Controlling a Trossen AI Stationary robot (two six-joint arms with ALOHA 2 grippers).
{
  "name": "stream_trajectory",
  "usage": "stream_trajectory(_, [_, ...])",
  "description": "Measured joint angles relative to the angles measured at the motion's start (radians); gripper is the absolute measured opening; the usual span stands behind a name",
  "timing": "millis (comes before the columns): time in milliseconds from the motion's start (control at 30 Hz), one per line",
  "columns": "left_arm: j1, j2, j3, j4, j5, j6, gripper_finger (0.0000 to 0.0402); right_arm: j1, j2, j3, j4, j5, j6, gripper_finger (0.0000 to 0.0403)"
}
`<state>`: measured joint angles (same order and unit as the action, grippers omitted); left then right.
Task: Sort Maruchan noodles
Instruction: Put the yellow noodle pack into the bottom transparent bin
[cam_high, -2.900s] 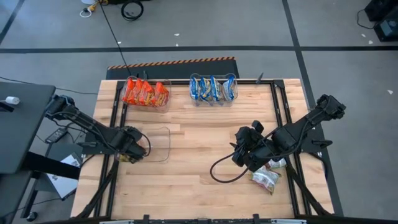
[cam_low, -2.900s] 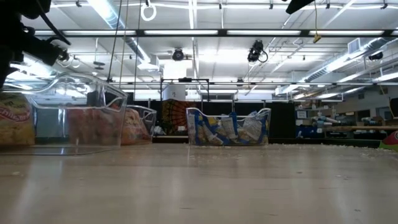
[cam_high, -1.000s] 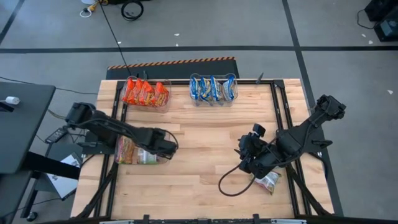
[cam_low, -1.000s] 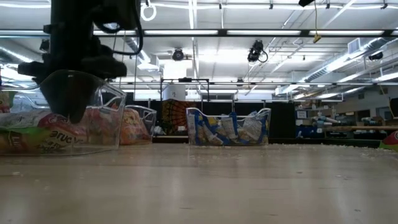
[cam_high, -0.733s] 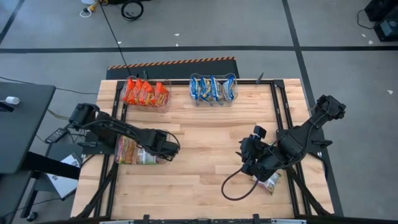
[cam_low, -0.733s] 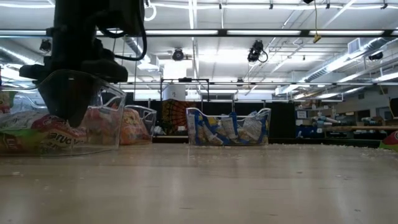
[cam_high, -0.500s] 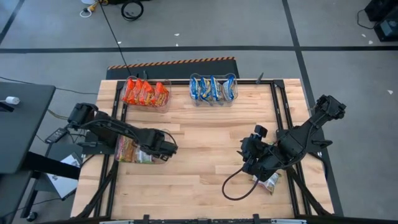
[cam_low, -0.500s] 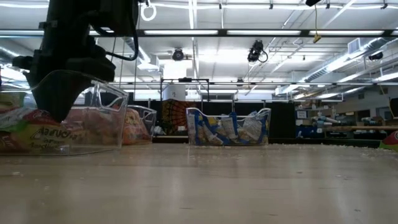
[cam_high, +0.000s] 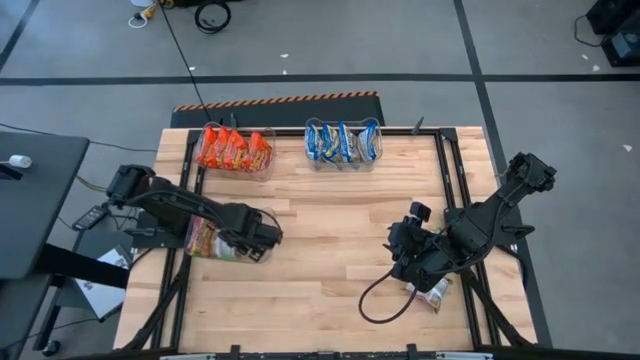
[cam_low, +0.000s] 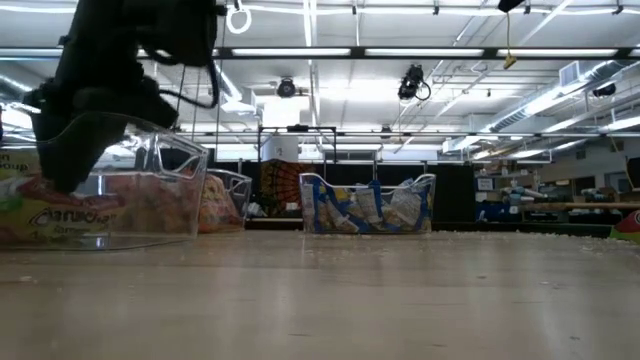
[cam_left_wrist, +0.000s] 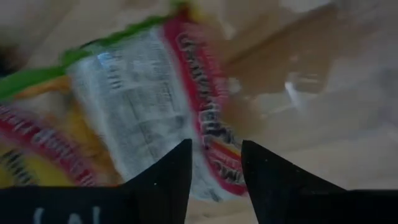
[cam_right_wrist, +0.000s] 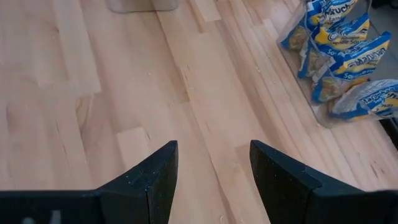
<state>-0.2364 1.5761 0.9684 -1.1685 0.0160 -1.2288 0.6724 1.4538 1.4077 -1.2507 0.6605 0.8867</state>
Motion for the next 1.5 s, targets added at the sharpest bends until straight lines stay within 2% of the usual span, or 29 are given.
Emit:
stream_trajectory(100, [0.005, 0.003, -0.016, 0.006, 0.0, 0.04, 0.0139, 0.0, 0.0, 0.0, -0.009, 0.001, 0.0, 0.0205])
stream_trajectory(200, [0.014, -0.001, -0.046, 0.046, 0.003, 0.039, 0.0116, 0.0, 0.0, 0.0, -0.01, 0.006, 0.0, 0.0205])
stream_trajectory(367, [0.024, -0.002, -0.068, 0.044, 0.026, 0.044, 0.0021, 0.0, 0.0, 0.0, -0.012, 0.021, 0.0, 0.0205])
stream_trajectory(400, [0.027, -0.004, -0.065, 0.043, 0.034, 0.045, 0.0012, 0.0, 0.0, 0.0, -0.013, 0.027, 0.0, 0.0205])
stream_trajectory(500, [0.028, -0.026, -0.031, 0.04, 0.047, 0.051, 0.0007, 0.0, 0.0, 0.0, -0.012, 0.027, 0.0, 0.0205])
stream_trajectory(600, [0.027, -0.072, 0.029, 0.044, 0.019, 0.056, 0.0005, 0.0, 0.0, 0.0, -0.008, 0.027, 0.0, 0.0205])
stream_trajectory(767, [0.023, -0.193, 0.1, 0.069, -0.086, 0.025, 0.0003, 0.0, 0.0, 0.0, -0.008, 0.025, -0.028, 0.0205])
stream_trajectory(933, [0.004, -0.319, 0.103, 0.262, -0.24, -0.003, 0.0002, -0.001, 0.0, 0.0, -0.004, 0.019, -0.016, 0.0205])
stream_trajectory(1033, [-0.004, -0.348, 0.103, 0.325, -0.323, 0.003, 0.0002, -0.001, 0.0, 0.0, 0.001, 0.009, 0.001, 0.0205])
stream_trajectory(1167, [-0.003, -0.349, 0.102, 0.338, -0.356, 0.002, 0.0001, 0.005, 0.0, 0.0, 0.002, -0.005, 0.008, 0.0205])
stream_trajectory(1333, [-0.044, -0.421, -0.028, 0.573, -0.379, -0.034, 0.0001, 0.027, 0.0, 0.0, 0.009, -0.005, 0.086, 0.0205])
stream_trajectory(1500, [-0.1, -0.551, -0.228, 0.674, -0.421, -0.152, 0.0001, 0.07, 0.0, 0.0, 0.023, 0.008, 0.145, 0.0205])
